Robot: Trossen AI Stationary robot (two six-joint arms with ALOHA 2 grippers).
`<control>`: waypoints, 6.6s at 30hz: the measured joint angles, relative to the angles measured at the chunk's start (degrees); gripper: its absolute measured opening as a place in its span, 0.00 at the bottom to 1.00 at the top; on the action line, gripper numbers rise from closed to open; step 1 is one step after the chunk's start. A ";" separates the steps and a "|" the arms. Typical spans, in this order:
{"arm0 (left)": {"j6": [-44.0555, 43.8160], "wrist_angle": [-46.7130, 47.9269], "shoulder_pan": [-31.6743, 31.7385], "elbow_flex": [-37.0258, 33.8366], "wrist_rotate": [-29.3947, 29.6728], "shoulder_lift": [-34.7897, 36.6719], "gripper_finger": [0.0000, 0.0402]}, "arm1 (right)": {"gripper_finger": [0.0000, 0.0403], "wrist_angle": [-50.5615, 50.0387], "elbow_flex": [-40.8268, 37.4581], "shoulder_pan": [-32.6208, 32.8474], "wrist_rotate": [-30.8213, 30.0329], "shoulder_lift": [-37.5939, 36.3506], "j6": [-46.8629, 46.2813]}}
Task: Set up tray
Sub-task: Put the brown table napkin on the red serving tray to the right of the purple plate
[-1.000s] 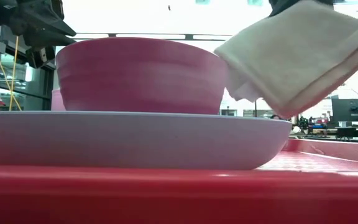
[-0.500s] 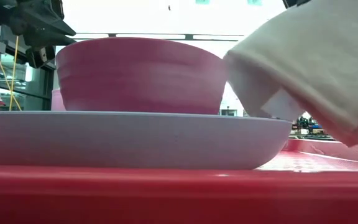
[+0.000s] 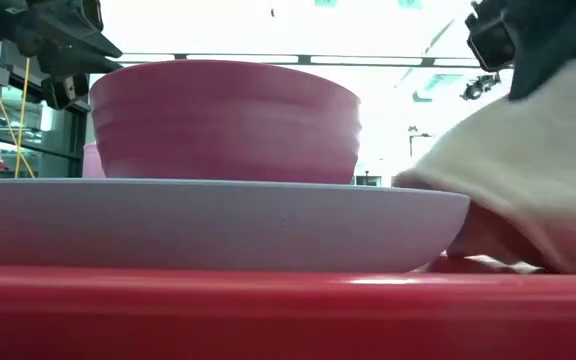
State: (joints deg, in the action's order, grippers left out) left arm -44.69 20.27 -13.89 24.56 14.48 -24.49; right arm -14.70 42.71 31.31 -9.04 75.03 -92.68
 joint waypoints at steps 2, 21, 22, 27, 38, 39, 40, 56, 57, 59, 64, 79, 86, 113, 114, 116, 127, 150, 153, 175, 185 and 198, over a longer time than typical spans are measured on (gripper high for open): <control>0.02 0.00 0.00 0.00 0.00 -0.02 0.28 | 0.00 -0.14 -0.91 -0.02 0.09 -0.03 -0.02; -0.59 -0.39 0.00 0.00 0.02 -0.02 0.28 | 0.00 -14.37 -1.41 -3.24 -8.98 -0.12 11.87; -0.59 -0.41 0.00 0.00 0.02 -0.02 0.28 | 0.00 -15.40 -1.41 -3.32 -8.86 -0.12 12.04; -0.59 -0.39 0.00 0.00 0.04 0.00 0.28 | 0.00 -17.39 -1.41 -3.30 -8.59 -0.12 13.05; -0.62 -0.42 0.00 0.00 0.07 -0.02 0.28 | 0.00 -14.03 -1.43 -5.64 -5.44 4.70 18.20; -0.63 -0.42 0.02 0.00 0.07 0.00 0.28 | 0.00 -12.64 -1.43 -6.00 -5.14 5.19 18.83; -0.63 -0.42 0.00 0.00 0.07 -0.01 0.28 | 0.00 -11.41 -1.43 -6.32 -4.92 5.62 19.47; -1.05 -0.42 0.00 0.00 0.27 -0.02 0.28 | 0.00 -4.02 -4.35 -8.47 0.77 6.03 22.54; -1.05 -0.42 0.01 0.00 0.26 -0.02 0.28 | 0.00 -3.89 -4.39 -8.27 0.82 6.03 22.34; -1.07 -0.42 0.00 0.00 0.26 -0.02 0.28 | 0.00 -4.10 -4.53 -8.25 0.87 6.03 22.20; -1.07 -0.43 0.01 0.00 0.26 0.00 0.28 | 0.00 -4.06 -4.53 -8.31 2.12 6.03 22.18; -1.25 -0.90 0.00 0.02 0.21 0.00 0.28 | 0.00 -2.65 -4.51 -8.31 2.16 6.03 22.18; -1.25 -0.88 0.00 0.02 0.16 0.00 0.28 | 0.09 -3.18 -4.49 -8.68 2.17 6.03 22.18; -1.25 -0.85 0.00 0.02 0.00 0.00 0.28 | 0.24 -7.40 -4.45 -13.35 7.51 5.19 27.18; -1.26 -0.85 0.01 0.02 0.00 -0.02 0.28 | 0.24 -7.37 -4.45 -13.35 7.41 4.66 27.18; -1.25 -0.84 0.02 0.02 0.01 -0.01 0.28 | 0.24 -7.67 -4.45 -13.31 6.46 3.30 27.18; -1.25 -0.85 0.01 0.02 0.04 0.00 0.28 | 0.25 -12.49 -4.45 -13.33 3.90 -3.99 26.46; -1.92 -0.83 0.00 0.02 0.31 -0.01 0.28 | 0.25 -17.07 -4.45 -3.21 6.07 -5.08 13.46; -2.10 -0.83 0.02 0.02 0.26 0.00 0.28 | 0.24 -18.48 -4.45 -2.43 4.80 -5.08 12.99; -2.12 -0.83 0.00 0.02 0.00 0.00 0.28 | 0.24 -17.15 -4.67 0.26 1.80 -2.52 10.46; -2.14 -0.85 0.00 0.02 -0.94 0.00 0.28 | 0.24 -11.03 -8.49 0.26 2.15 -2.30 8.80; -2.16 -0.85 0.01 0.02 -1.49 -0.01 0.28 | 0.24 -6.86 -9.89 0.20 2.14 -2.30 8.52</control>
State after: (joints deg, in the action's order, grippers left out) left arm -46.85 19.42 -13.87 24.58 12.99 -24.50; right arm -21.56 32.82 31.51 -6.90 72.73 -84.16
